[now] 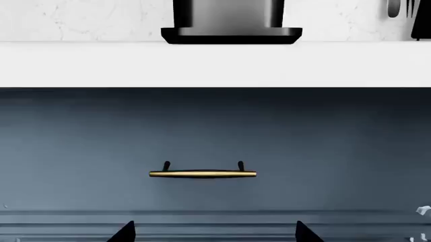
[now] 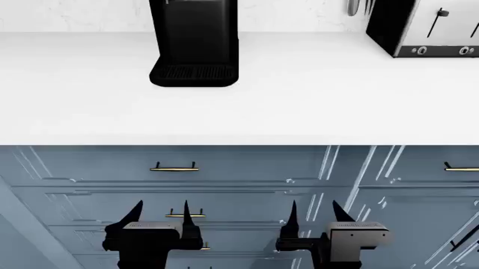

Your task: Pick the mug from the cabinet, place it under the coffee machine dispenser, and press the start button.

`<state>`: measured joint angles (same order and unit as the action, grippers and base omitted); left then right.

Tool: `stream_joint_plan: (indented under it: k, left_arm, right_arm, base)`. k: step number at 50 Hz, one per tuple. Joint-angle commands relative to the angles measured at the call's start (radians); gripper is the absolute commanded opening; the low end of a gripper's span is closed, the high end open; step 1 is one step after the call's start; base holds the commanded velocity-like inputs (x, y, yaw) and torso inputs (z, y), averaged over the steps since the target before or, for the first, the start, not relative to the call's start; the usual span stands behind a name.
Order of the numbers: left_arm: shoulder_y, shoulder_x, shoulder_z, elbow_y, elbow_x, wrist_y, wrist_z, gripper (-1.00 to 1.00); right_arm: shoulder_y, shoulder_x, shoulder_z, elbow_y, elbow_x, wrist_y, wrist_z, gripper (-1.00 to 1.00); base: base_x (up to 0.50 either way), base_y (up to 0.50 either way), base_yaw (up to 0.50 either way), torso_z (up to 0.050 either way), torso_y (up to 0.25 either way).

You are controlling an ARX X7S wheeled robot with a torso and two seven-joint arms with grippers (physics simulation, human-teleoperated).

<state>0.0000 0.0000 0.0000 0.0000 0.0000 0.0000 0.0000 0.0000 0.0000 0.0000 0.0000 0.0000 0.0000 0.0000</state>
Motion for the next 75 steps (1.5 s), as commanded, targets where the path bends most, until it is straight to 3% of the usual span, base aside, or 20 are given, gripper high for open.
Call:
stream_joint_plan:
  k: [1, 5, 11, 17, 24, 36, 75]
  left_arm:
    - [0.005, -0.017, 0.021, 0.003, -0.005, 0.013, -0.022, 1.0]
    - [0.033, -0.043, 0.046, 0.023, 0.008, 0.078, -0.035, 1.0]
    - [-0.006, -0.068, 0.05, 0.306, -0.04, -0.102, -0.023, 1.0]
    - [-0.142, -0.075, 0.02, 0.524, -0.086, -0.289, -0.058, 1.0]
    - [-0.267, -0.083, -0.021, 0.649, -0.126, -0.425, -0.101, 1.0]
    - [-0.278, -0.112, -0.028, 0.738, -0.173, -0.518, -0.116, 1.0]
    - [-0.269, -0.168, 0.061, 0.718, -0.132, -0.505, -0.158, 1.0]
  right_arm:
    - [-0.009, 0.015, -0.022, -0.02, 0.018, -0.002, 0.016, 1.0]
    - [-0.036, 0.032, -0.046, -0.079, 0.027, -0.007, 0.033, 1.0]
    - [-0.034, 0.061, -0.05, -0.453, 0.068, 0.252, 0.057, 1.0]
    - [0.149, 0.087, -0.052, -0.811, 0.085, 0.589, 0.084, 1.0]
    - [0.354, 0.081, -0.057, -1.044, 0.143, 0.866, 0.111, 1.0]
    - [0.336, 0.112, -0.034, -1.042, 0.224, 0.849, 0.127, 1.0]
    - [0.335, 0.169, -0.057, -1.032, 0.298, 0.831, 0.215, 1.0]
  base:
    - [0.0, 0.0, 0.0, 0.0, 0.0]
    - [0.0, 0.0, 0.0, 0.025, 0.0]
    - [0.0, 0.0, 0.0, 0.05, 0.0]
    - [0.0, 0.0, 0.0, 0.05, 0.0]
    - [0.0, 0.0, 0.0, 0.05, 0.0]
    - [0.0, 0.0, 0.0, 0.029, 0.0]
    - [0.06, 0.5, 0.0, 0.0, 0.0]
